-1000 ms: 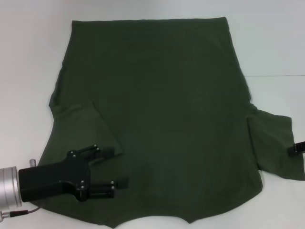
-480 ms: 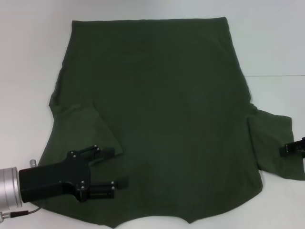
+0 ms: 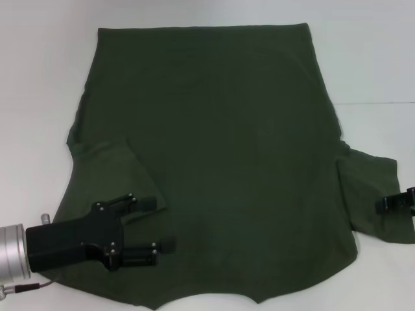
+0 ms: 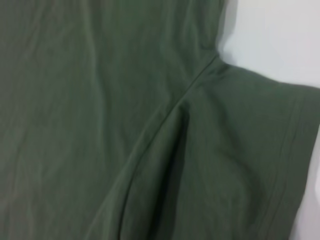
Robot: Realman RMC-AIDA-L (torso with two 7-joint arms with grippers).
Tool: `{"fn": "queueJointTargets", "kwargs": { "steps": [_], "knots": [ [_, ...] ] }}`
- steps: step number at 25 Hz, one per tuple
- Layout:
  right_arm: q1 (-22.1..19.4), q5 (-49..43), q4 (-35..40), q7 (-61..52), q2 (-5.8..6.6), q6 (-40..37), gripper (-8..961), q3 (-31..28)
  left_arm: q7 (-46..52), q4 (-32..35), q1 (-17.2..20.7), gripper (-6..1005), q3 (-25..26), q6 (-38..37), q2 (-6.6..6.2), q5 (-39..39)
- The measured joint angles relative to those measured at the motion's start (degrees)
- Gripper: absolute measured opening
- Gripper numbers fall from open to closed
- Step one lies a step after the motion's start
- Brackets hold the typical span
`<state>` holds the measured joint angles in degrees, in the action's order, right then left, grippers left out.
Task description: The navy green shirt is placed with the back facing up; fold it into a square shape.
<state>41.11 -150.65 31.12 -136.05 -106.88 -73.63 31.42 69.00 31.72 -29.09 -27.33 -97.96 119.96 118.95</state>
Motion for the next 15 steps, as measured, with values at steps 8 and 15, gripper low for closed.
{"fn": "queueJointTargets", "kwargs": {
  "steps": [8,15],
  "knots": [
    [-0.2,0.8,-1.1,-0.2,0.16,-0.6,750,-0.5,0.0,0.0,-0.1,948,0.0,-0.1,-0.09,-0.1],
    [0.1,0.8,-2.1,-0.1,0.20,-0.2,661,-0.3,0.1,0.0,-0.2,947,0.0,-0.1,-0.16,-0.1]
  ]
}}
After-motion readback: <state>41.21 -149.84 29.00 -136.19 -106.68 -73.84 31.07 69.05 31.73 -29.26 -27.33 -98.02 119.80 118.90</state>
